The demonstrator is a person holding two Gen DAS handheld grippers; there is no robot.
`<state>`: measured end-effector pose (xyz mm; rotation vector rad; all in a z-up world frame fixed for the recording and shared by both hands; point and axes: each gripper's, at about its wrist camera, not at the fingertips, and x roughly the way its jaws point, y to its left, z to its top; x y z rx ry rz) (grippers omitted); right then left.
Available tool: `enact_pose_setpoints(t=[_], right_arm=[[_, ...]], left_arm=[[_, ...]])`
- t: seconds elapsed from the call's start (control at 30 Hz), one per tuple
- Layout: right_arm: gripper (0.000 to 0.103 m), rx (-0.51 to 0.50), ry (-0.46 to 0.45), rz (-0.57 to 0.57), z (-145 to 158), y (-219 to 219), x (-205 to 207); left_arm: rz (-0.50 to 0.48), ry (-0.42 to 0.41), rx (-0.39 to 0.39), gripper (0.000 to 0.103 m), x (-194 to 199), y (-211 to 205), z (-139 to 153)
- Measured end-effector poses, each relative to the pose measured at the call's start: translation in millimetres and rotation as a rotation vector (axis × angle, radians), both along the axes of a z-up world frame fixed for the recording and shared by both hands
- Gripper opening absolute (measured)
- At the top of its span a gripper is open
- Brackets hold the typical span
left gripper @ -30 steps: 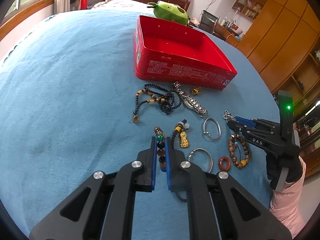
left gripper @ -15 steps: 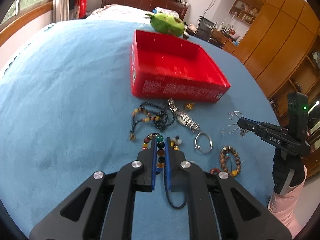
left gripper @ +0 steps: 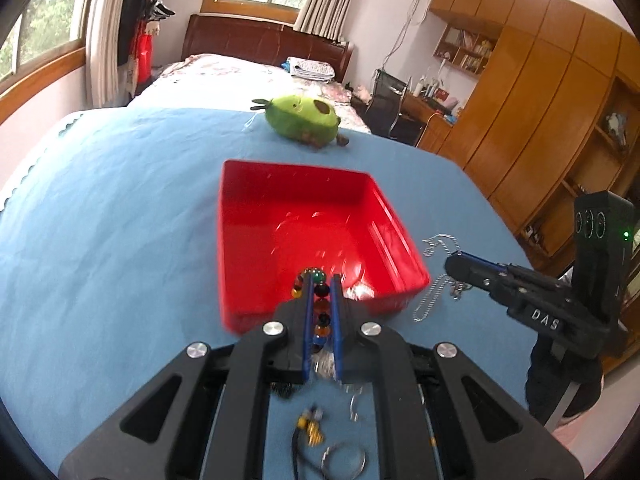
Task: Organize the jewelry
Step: 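Carry bracelet into red tray and open left tool while right tool drops chain there, then withdraw both open tools from the tray back toward the jewelry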
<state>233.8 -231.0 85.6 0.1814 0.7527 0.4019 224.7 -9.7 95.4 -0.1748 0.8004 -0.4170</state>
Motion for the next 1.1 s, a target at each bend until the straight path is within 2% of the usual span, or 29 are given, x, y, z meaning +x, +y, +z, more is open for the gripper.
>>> enact_pose_setpoints(t=[0.17,0.27,0.43,0.53,0.63,0.67,0.73,1.1], right_arm=[[0.01,-0.017,0.023,-0.042,-19.1,5.3,45.7],[0.01,-0.053,0.085,-0.06,-45.9,7.8,77.9],[0.01,-0.087,0.175,-0.083,-83.3,4.2,102.9],[0.013,-0.088,0.202,-0.084,-93.4,2.0,108.0],[0.017,-0.084,0.191,-0.089,-93.5,0.0,106.6],[0.021,-0.082,0.188,-0.087,-92.8,-0.6,106.2],[0.022,-0.075,0.177,-0.091,-89.3,-2.3,102.6],[0.022,-0.063,0.146,-0.083,-67.9,-2.5,78.7]], left_arm=[[0.0,0.009,-0.005,0.006,44.5,-15.1,-16.7],[0.002,0.034,0.01,0.006,70.1,-23.4,-34.5],[0.012,0.093,0.048,0.006,99.2,-25.0,-63.7],[0.01,0.138,0.064,0.008,109.5,-24.2,-78.3],[0.019,0.163,0.068,0.017,112.6,-21.3,-82.6],[0.018,0.164,0.066,0.023,111.1,-21.3,-82.2],[0.021,0.153,0.066,0.028,106.6,-21.0,-77.9],[0.033,0.105,0.09,0.028,71.1,-13.7,-48.8]])
